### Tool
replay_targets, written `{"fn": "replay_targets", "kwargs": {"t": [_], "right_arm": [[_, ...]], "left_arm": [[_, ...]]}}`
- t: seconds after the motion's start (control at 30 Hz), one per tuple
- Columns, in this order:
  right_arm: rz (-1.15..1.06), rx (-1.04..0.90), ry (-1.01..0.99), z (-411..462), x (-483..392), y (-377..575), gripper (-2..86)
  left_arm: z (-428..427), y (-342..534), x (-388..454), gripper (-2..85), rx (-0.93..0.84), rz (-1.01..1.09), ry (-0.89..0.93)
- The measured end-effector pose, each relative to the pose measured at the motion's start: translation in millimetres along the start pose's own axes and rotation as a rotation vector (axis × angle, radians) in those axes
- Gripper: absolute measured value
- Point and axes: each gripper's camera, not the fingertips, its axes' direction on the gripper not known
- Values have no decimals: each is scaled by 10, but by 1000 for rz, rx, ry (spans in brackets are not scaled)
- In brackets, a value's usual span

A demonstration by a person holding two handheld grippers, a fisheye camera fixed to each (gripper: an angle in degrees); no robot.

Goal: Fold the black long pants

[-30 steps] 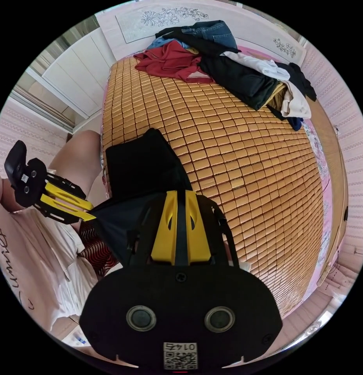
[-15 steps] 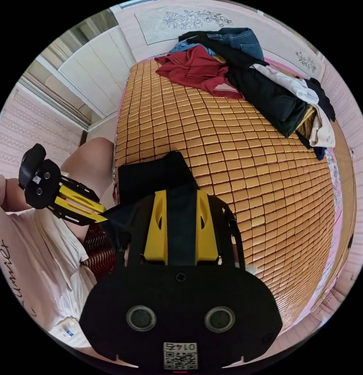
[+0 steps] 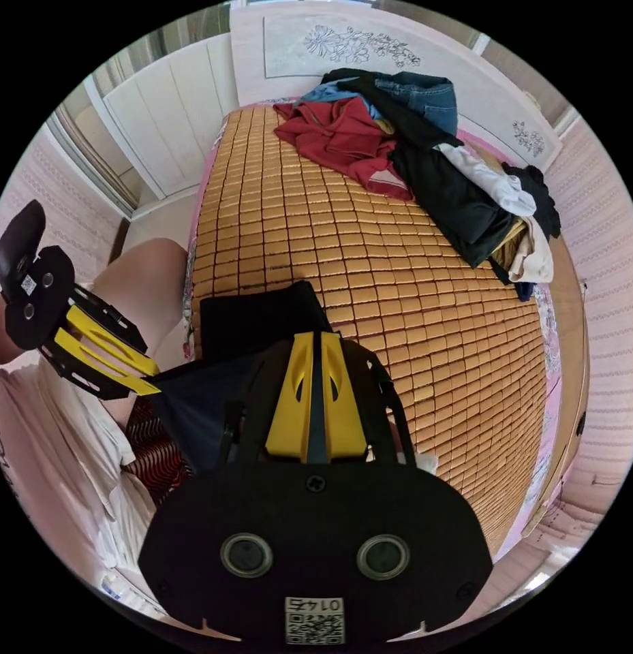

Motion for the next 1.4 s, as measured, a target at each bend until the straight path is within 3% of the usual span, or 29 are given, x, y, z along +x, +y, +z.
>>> {"fn": "replay_targets", "kwargs": {"t": [0.1, 0.17, 0.3, 0.4, 0.53, 0.7, 0.9, 1.03, 1.23, 1.33, 1.4], "right_arm": [[96, 58, -47, -23, 137, -182, 21], [199, 48, -131, 8, 304, -201, 44], [318, 91, -118, -317, 439, 354, 64], [439, 14, -50, -484, 431, 1115, 40], [584, -145, -223, -286, 26, 1893, 4], [568, -189, -83, -248, -331, 1994, -8], [497, -162, -20, -744, -138, 1881, -10], [464, -142, 9, -769, 251, 1545, -10], [406, -297, -109, -714, 656, 1310, -10], [360, -274, -16, -958, 706, 1223, -10], [367, -324, -56, -924, 798, 1227, -10]], "left_arm": [[47, -47, -225, 16, -2, -77, -137], [227, -88, -390, 51, -114, -144, -153], [85, -27, -300, 66, -40, -130, -205], [-5, -9, -74, 59, 33, -79, -245], [117, -114, 512, 41, 100, 136, -150], [702, -410, 1206, 34, 18, 296, 72], [1272, -433, 1800, 19, -104, 451, -107], [1326, -388, 1900, 3, -98, 462, -103], [1387, -313, 2085, -8, -96, 498, -126], [1413, -249, 2167, -9, -82, 516, -135], [1428, -219, 2203, -8, -79, 514, -134]]}}
